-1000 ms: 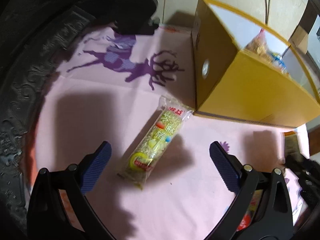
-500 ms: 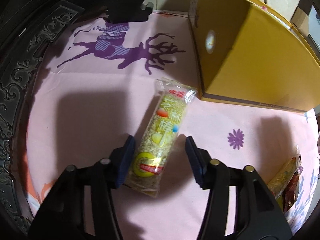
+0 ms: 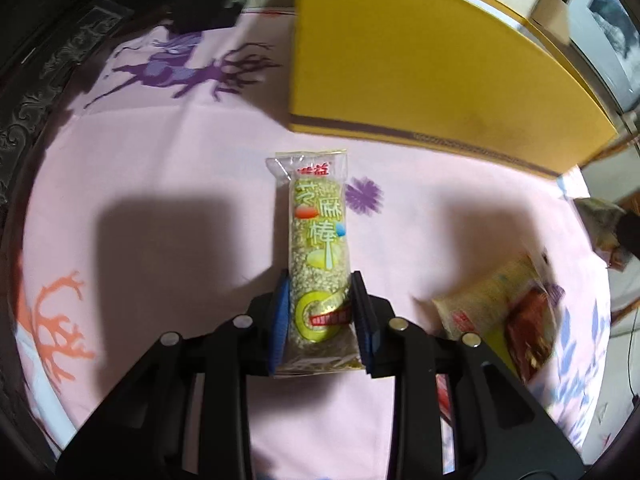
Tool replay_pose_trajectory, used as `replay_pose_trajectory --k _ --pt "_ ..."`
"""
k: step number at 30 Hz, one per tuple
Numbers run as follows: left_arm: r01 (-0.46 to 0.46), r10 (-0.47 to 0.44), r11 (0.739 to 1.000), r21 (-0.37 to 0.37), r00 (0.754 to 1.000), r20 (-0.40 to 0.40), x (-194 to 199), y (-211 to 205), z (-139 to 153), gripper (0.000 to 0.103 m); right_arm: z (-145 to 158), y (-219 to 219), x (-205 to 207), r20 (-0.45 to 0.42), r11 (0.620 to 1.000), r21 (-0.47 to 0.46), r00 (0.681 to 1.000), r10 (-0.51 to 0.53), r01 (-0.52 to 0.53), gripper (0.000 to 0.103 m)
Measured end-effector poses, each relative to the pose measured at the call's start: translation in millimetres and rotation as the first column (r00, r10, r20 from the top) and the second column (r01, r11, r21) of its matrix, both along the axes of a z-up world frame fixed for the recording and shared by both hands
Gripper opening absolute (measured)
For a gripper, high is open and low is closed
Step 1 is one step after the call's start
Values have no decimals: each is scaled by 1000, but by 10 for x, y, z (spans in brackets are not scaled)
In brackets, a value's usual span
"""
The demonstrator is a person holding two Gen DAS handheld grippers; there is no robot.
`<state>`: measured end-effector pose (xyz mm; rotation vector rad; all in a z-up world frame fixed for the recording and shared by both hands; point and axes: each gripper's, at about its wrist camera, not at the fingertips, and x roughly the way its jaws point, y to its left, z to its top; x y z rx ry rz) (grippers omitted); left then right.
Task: Organize snacks
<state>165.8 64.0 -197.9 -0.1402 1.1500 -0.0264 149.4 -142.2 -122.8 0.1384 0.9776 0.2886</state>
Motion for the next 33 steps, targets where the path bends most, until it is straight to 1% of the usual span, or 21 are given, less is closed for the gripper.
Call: replay_pose_trajectory --k 4,7,9,13,18,23,28,29,30,31,32,33 --pt "32 -32 999 -10 999 -9 -132 -185 8 29 17 -58 -82 1 1000 2 1000 -6 6 46" --pt "57 -57 998 -11 998 -2 -238 -302 63 29 -32 -114 -118 -15 1000 -4 1000 -11 11 46" --pt "65 -65 998 -13 998 4 -243 -328 98 29 -98 -150 -134 -31 1000 -6 999 -13 13 46" --pt "81 -81 997 -16 996 30 -327 -427 242 29 -317 -225 -187 -90 1000 -11 996 -7 6 46" --pt "93 -92 996 -11 994 54 -340 -497 377 29 -470 -289 -306 -121 999 -39 993 7 -12 46" --pt "117 -115 993 -10 989 94 -382 -553 603 29 -674 -419 -418 -176 998 -58 984 2 -12 46" --pt "159 -157 987 -1 979 127 -541 -651 821 29 -868 -470 -387 -230 999 -49 973 -3 -9 47" --pt "162 -160 987 0 978 131 -558 -657 841 29 -903 -474 -386 -237 999 -48 972 -1 -10 46" --pt "163 -162 987 0 978 134 -575 -666 863 29 -899 -455 -392 -221 998 -62 975 8 -22 44" --pt "164 -162 986 -2 977 136 -589 -667 877 29 -895 -435 -394 -212 996 -79 977 16 -33 40" --pt "163 -161 987 -4 977 138 -601 -669 891 29 -891 -422 -398 -202 995 -89 979 24 -43 39" --pt "161 -159 987 -4 977 142 -607 -665 904 29 -891 -418 -402 -197 994 -93 980 30 -49 35"
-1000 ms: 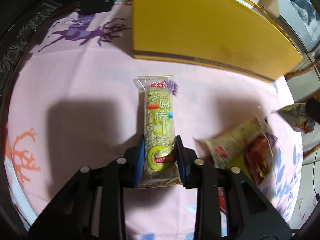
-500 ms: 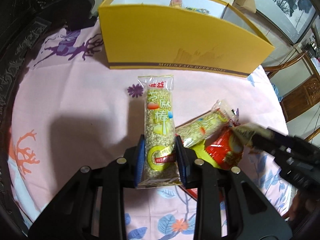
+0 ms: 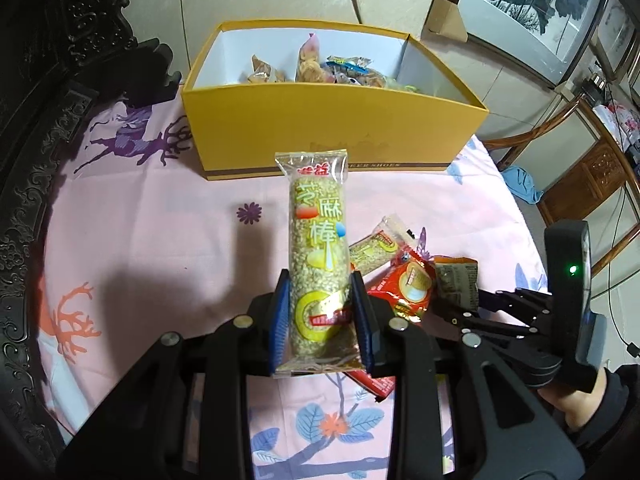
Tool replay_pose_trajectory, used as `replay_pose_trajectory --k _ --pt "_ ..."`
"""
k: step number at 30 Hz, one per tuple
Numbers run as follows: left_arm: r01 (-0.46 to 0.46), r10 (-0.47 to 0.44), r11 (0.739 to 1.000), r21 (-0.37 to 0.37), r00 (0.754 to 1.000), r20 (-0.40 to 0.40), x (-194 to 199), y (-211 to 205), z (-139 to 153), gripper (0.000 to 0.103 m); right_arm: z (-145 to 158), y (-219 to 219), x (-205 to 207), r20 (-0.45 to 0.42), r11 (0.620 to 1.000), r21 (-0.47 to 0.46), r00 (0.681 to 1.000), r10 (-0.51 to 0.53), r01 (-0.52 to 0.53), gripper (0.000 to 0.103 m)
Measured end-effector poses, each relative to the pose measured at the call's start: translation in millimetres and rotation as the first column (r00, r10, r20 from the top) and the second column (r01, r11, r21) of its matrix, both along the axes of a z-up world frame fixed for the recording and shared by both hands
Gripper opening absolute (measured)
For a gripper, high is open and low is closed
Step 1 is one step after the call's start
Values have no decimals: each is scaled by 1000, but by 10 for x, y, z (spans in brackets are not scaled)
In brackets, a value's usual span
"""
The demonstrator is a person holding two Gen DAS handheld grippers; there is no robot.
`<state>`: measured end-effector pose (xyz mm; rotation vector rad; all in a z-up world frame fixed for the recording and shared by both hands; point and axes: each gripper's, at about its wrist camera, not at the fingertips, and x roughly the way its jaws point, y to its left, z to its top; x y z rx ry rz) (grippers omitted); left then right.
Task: Organize snacks
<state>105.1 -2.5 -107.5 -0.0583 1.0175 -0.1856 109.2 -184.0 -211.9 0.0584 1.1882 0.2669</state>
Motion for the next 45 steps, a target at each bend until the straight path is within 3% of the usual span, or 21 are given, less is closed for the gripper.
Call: replay_pose_trajectory --k 4,20,25,34,35,36,37,39,41,42,45 --pt "-7 7 1000 -4 1000 16 14 33 79 29 111 54 -65 54 999 -22 998 32 -31 28" --pt "-27 28 1000 -15 997 68 230 31 376 29 843 151 8 196 996 34 978 70 -78 27" --pt "-46 46 999 -11 994 100 579 -20 597 29 1257 192 426 265 995 72 963 47 -69 27" --pt "-112 111 994 -2 982 152 1732 54 962 31 1818 378 1483 353 998 43 935 21 -38 28" --pt "-125 122 992 9 980 155 1858 74 987 45 1837 399 1606 350 998 43 937 17 -35 29" --pt "-143 139 990 14 978 157 1951 96 1009 82 1837 422 1738 335 999 38 942 18 -33 31" --pt "-175 170 985 12 970 174 2023 144 1047 95 1827 426 1831 317 999 30 948 19 -29 34" --pt "-208 206 978 -8 958 198 2060 237 1117 97 1806 424 1951 303 1000 18 953 10 -16 36" --pt "-222 220 975 -13 953 210 2027 304 1132 97 1819 415 1927 319 999 15 947 30 -37 50" --pt "-227 222 974 -5 951 214 2001 321 1114 97 1818 415 1892 332 999 1 943 39 -42 61" --pt "-242 241 970 -17 953 184 1873 407 982 97 1785 393 1712 350 994 -7 930 108 -112 62"
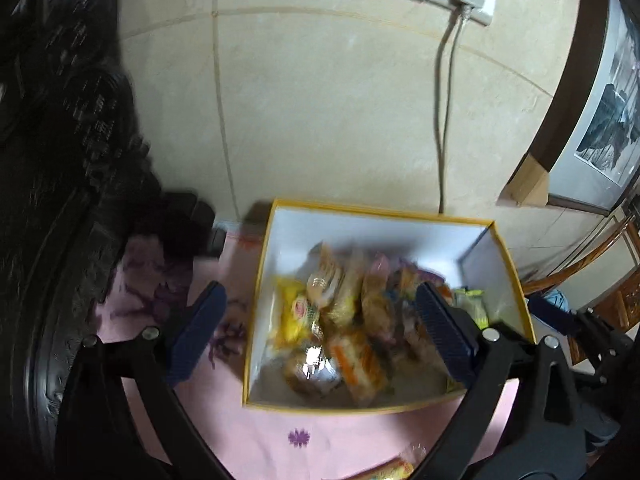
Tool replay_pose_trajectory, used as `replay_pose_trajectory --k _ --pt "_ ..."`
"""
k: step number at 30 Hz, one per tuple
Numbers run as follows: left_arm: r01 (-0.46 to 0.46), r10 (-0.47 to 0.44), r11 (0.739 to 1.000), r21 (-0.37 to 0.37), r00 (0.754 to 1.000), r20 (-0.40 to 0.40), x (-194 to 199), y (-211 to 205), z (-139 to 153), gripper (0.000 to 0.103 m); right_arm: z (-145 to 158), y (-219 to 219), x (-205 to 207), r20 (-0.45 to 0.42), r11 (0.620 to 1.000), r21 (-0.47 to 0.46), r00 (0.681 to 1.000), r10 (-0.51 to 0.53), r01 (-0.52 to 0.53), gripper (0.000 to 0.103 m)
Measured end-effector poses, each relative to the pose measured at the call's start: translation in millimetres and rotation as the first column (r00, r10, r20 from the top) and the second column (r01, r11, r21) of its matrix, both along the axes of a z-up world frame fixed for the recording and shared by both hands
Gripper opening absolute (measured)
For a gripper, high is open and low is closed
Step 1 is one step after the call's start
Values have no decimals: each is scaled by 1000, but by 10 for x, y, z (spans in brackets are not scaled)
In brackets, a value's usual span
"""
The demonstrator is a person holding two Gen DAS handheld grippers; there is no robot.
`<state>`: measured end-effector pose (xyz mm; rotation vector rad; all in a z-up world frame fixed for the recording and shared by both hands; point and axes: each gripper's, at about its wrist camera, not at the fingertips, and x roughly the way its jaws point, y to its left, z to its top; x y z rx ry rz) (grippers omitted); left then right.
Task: Organize snacks
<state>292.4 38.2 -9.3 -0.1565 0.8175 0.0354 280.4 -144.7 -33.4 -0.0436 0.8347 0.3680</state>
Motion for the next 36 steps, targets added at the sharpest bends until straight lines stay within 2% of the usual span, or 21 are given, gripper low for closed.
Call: replay_pose_trajectory --k 1,3,5,7,9,11,13,18,21,24,26,30,33,34,36 --pt "-13 13 1000 -23 1000 -8 -102 54 -61 97 -39 9 -119 -28 996 36 996 82 -81 62" --pt "-44 44 998 -48 999 -18 -315 130 -181 97 -156 67 -353 -53 975 48 974 219 -217 62" --pt "-80 78 995 -65 996 -39 -555 195 -368 97 -429 202 -696 -125 917 10 909 397 -399 62" --pt "-98 94 993 -59 993 -69 -721 216 -544 97 -726 300 -914 -194 874 -33 861 469 -484 62" --pt "-122 113 990 -68 986 -119 -927 258 -762 97 -1017 358 -1017 -256 854 -37 831 493 -518 62" --pt "-138 125 987 -78 980 -152 -1100 293 -910 97 -1154 404 -1034 -262 845 -37 821 508 -534 62" --pt "-143 131 988 -56 976 -175 -1253 303 -997 97 -1250 458 -1026 -266 828 -59 808 525 -558 62" --pt "-130 125 991 -14 972 -201 -1504 359 -979 97 -1436 630 -1064 -306 756 -133 752 584 -641 62" --pt "-118 114 993 -9 973 -203 -1603 390 -929 97 -1541 718 -1074 -319 714 -185 729 606 -675 62" --pt "-103 102 995 8 977 -189 -1641 371 -847 97 -1603 757 -970 -326 715 -194 732 598 -671 62" --pt "-94 94 996 10 979 -179 -1644 355 -797 97 -1725 785 -845 -353 742 -233 766 538 -628 65" --pt "-66 70 997 27 981 -183 -1644 298 -786 97 -1700 706 -730 -323 812 -214 824 466 -543 29" --pt "-31 36 999 28 978 -208 -1643 236 -861 97 -1682 579 -724 -323 844 -209 850 417 -494 29" --pt "-10 14 1000 22 977 -214 -1646 204 -885 97 -1673 490 -714 -320 865 -207 867 381 -457 29" --pt "76 -71 997 16 972 -226 -1661 60 -943 97 -1648 313 -709 -314 897 -206 894 319 -392 29"
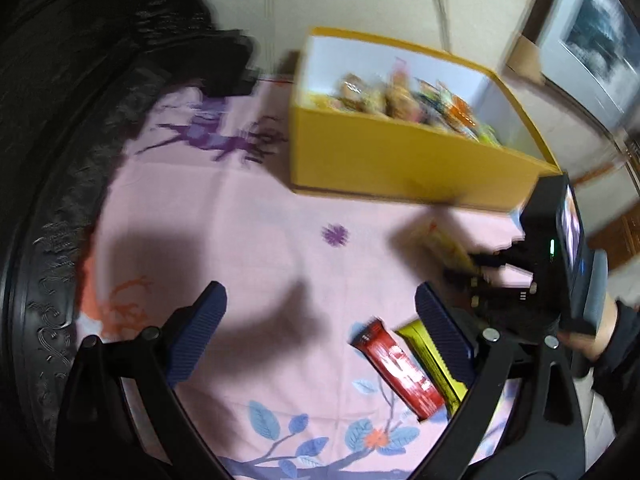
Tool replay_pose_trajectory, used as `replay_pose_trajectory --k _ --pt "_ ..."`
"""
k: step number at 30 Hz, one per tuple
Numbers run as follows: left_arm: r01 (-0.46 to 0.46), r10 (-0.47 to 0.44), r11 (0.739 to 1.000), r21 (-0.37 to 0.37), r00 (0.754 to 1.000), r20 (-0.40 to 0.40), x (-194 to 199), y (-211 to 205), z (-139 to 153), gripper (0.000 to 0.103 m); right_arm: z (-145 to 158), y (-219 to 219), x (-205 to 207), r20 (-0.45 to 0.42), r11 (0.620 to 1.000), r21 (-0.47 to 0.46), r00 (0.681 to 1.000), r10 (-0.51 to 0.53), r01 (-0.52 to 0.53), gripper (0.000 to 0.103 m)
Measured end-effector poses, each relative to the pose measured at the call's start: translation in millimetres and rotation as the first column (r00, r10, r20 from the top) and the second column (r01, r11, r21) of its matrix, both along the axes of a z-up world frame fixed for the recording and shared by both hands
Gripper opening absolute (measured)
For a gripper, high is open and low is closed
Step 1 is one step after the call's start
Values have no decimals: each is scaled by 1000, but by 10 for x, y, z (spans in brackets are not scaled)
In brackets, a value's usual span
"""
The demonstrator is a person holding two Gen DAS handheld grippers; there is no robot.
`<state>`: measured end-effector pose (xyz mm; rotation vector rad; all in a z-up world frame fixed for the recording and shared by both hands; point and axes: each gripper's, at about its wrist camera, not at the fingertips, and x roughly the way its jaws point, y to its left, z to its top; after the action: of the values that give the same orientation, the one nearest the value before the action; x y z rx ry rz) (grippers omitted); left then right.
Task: Organize snacks
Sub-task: 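Grasp the sesame bar with the right gripper while the left grasps the red round-biscuit pack, then carry the sesame bar and biscuit pack into the yellow box and open both grippers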
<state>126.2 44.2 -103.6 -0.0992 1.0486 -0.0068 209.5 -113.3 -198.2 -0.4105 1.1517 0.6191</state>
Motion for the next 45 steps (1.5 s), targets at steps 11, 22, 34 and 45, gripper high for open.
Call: replay_pose_trajectory --k 11,22,34,45 --pt "497 -494 864 81 867 -61 16 -1223 -671 97 -9 -738 -158 -35 973 40 973 -227 229 29" --pt "617 -610 786 48 785 -110 184 -1553 -1013 63 -38 -1057 -370 -47 948 60 950 -309 311 29" --pt "531 -529 848 1 846 -69 108 -1480 -987 45 -44 -1044 -455 -40 941 62 943 -331 333 29" --pt "392 -392 920 -3 919 -49 100 -1207 -717 45 73 -868 -586 -24 943 100 948 -316 317 29"
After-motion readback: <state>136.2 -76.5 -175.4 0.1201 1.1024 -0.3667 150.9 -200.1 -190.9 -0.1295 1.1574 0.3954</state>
